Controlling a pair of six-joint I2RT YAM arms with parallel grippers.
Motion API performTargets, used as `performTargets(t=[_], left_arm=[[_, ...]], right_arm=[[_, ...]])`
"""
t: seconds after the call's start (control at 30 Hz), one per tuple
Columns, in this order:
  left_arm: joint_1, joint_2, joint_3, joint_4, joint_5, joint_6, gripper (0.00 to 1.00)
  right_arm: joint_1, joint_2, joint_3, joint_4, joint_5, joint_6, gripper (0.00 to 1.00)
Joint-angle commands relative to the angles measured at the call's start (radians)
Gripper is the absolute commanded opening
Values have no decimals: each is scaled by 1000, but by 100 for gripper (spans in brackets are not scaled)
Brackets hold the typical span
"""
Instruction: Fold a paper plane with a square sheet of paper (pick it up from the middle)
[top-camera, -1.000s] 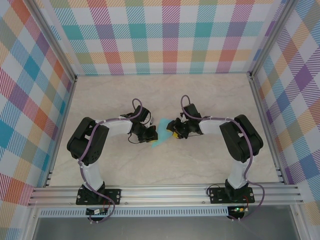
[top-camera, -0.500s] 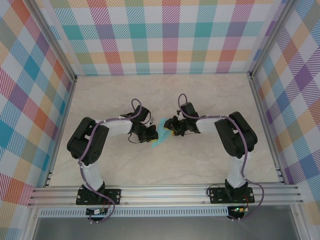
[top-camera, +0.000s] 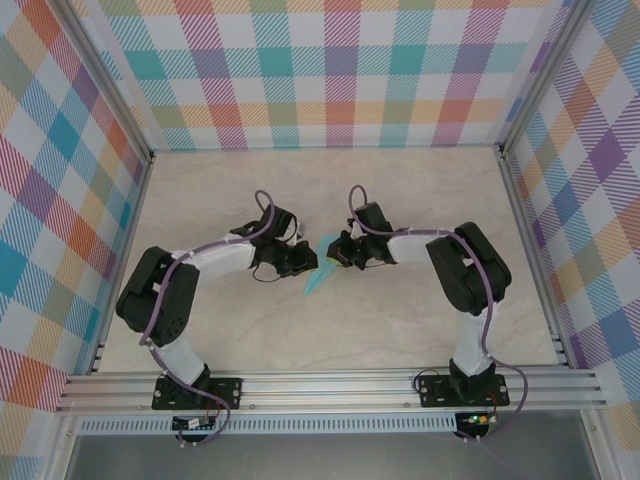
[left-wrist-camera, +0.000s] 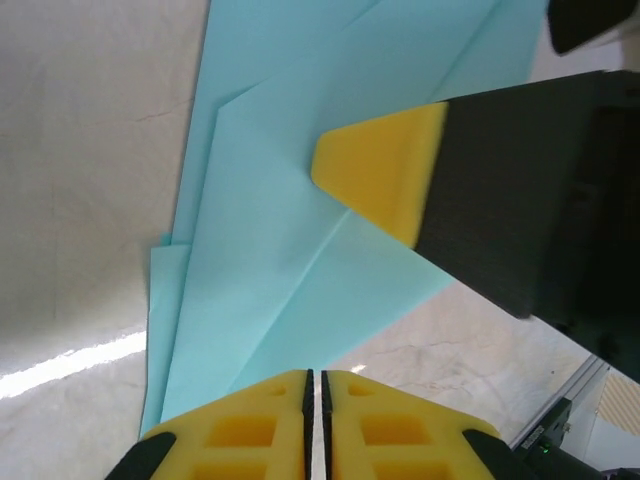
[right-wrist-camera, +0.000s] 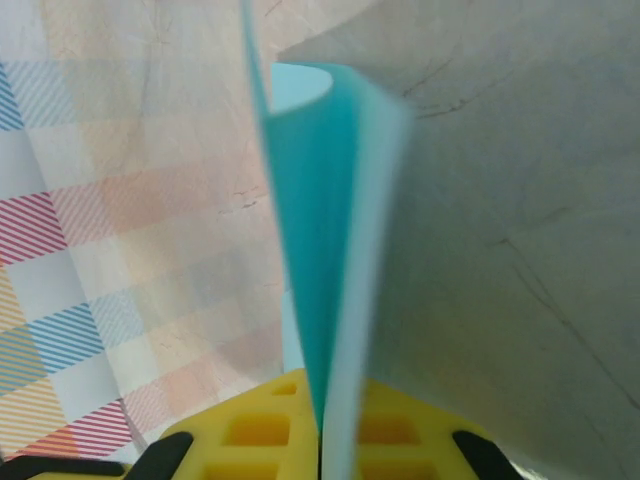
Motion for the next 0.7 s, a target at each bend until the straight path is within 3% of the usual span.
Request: performTargets(t=[0.0, 0.17, 0.37, 0.57, 0.67], left_arm=[[7, -111, -44, -17, -50, -10, 16], [7, -271, -103, -105, -186, 15, 19], [8, -452, -200, -135, -328, -4, 23], [17, -584, -269, -146, -448, -35, 25], [21, -631, -289, -149, -486, -53, 27]], right_arm=[[7, -89, 66, -184, 57, -116, 6], [12, -207, 144, -514, 243, -286, 7], [65, -267, 305, -925, 608, -432, 8], [181, -183, 506, -1320, 1028, -348, 7], [216, -104, 571, -1423, 1050, -288, 9]])
